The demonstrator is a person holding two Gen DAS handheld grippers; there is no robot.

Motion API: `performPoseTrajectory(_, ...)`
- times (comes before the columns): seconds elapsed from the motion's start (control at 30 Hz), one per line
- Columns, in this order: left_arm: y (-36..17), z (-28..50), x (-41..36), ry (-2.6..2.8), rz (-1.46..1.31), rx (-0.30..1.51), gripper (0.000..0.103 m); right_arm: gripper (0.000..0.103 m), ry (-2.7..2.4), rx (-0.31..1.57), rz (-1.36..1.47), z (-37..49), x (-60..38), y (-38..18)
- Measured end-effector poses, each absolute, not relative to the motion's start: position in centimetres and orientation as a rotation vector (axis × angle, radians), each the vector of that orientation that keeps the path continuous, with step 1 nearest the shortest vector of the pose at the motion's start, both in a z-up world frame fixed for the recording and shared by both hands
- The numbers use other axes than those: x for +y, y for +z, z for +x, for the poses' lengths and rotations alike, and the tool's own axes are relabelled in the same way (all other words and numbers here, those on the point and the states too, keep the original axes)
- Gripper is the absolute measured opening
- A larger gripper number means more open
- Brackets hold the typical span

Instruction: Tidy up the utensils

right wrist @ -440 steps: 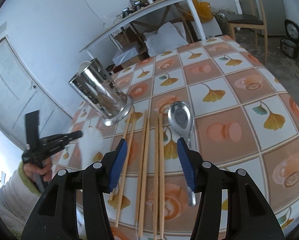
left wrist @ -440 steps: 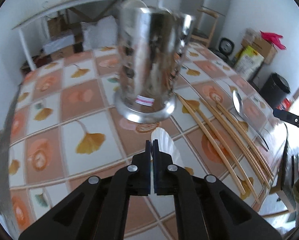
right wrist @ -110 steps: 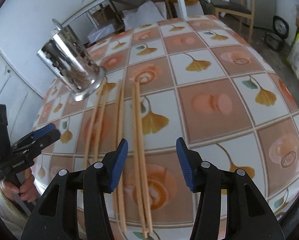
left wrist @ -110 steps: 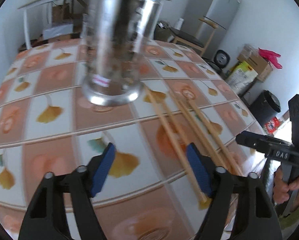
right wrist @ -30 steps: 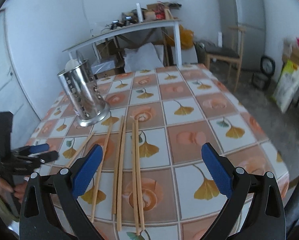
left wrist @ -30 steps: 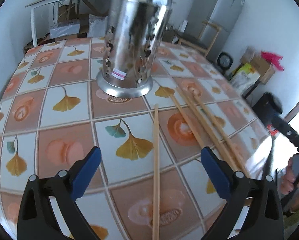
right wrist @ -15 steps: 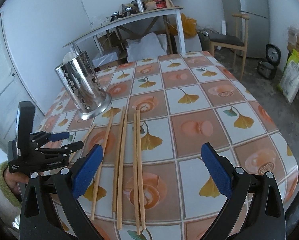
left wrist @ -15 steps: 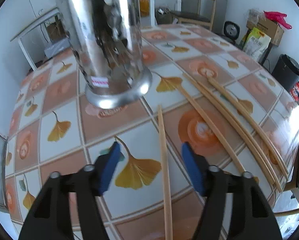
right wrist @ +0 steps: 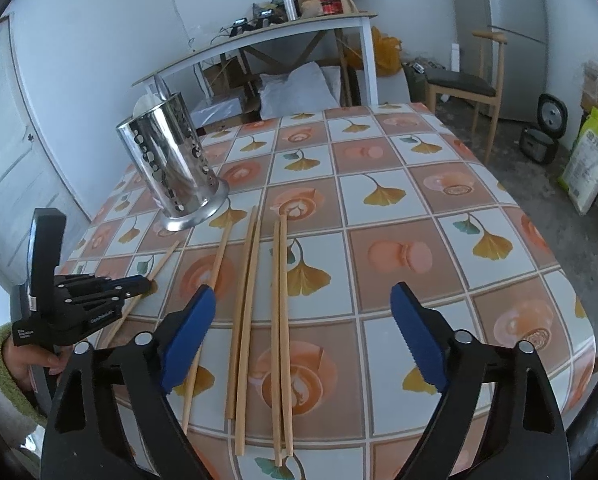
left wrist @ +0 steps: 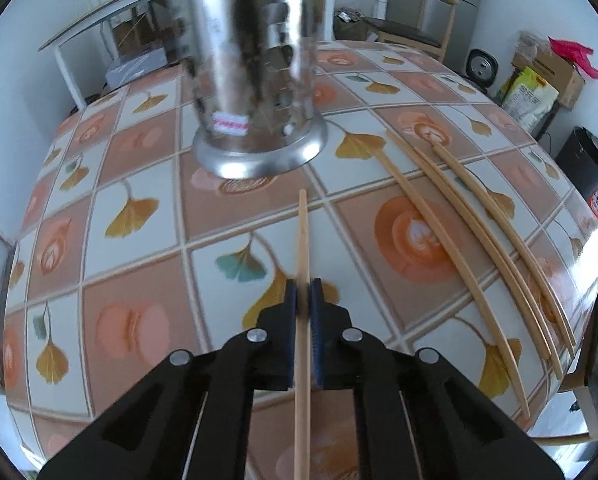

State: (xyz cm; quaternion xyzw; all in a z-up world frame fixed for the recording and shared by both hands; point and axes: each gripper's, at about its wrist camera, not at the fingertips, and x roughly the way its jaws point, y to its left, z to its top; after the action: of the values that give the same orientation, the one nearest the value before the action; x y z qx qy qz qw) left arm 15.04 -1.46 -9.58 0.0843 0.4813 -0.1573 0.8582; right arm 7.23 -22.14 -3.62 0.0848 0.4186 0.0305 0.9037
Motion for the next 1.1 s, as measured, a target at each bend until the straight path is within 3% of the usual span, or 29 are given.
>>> performPoseTrajectory(0.17, -9.5, 14.2, 0.8, -0.282, 0.107, 1.026, 0.006, 0.064, 0.106, 0.902, 0.157, 8.9, -21.7, -4.3)
performPoseTrajectory(0.43, -9.5, 13.7, 2.0, -0.265, 0.068, 1.026, 0.006, 0.025, 0.167, 1.026, 0.11, 12.2, -20.1, -7.5)
performPoseTrajectory(0.6, -9.5, 13.7, 2.1, -0.267, 0.07, 1.025, 0.006, 0.012, 0.164, 1.059, 0.052, 13.1, -19.2, -8.6)
performPoseTrajectory(0.83, -9.5, 13.7, 2.1, -0.266, 0.069, 1.025, 0.006, 0.005, 0.163, 1.086, -0.004, 13.5, -18.7, -9.6)
performPoseTrajectory(1.1, -9.5, 13.8, 2.1, -0.269, 0.061, 1.03, 0.006, 0.004, 0.118, 1.127, 0.008, 12.9, -19.6, -9.7)
